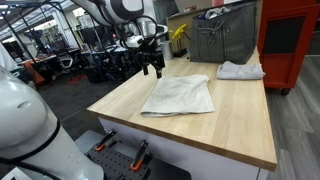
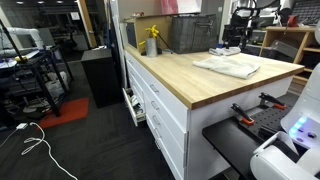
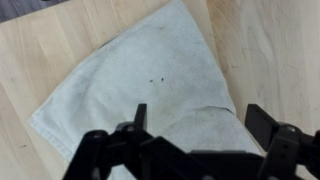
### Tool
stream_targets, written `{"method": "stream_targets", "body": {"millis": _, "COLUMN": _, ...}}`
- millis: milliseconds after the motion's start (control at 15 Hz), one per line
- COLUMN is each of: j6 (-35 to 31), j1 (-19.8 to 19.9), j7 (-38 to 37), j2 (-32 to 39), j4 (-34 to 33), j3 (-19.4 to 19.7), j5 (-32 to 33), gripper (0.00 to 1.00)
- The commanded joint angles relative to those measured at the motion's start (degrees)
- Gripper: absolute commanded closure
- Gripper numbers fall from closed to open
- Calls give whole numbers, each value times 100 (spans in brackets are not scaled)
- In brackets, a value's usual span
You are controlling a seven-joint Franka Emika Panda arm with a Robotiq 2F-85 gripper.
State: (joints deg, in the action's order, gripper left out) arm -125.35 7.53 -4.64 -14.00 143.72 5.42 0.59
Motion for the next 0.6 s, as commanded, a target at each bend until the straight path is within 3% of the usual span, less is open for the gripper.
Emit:
{"method": "stream_targets", "body": {"millis": 0, "j6": -57, "j1": -225, "j7": -361, "j2": 318, "j4": -474, "j3": -252, "j5": -73, "gripper": 0}}
{"method": "stream_targets", "body": {"millis": 200, "j6": 568, "j1": -391, "j7": -384, "j2": 739, "j4": -1137, "j3": -358, "j5": -236, "gripper": 0}}
{"method": "stream_targets", "body": {"millis": 267, "j6": 598, "j1": -429, "j7": -286, "j2": 740, "j4": -1200, "j3": -370, "j5": -240, "gripper": 0}}
{"method": "stream_targets", "body": {"millis": 333, "j6": 318, "j1": -408, "j7": -352, "j2": 515, "j4": -826, "j3": -355, "j5": -152, "gripper": 0}}
{"method": "stream_targets", "body": {"millis": 533, "j6": 397, "j1": -455, "j7": -350, "j2": 720, "j4": -1080, "j3": -370, "j5": -166, "gripper": 0}}
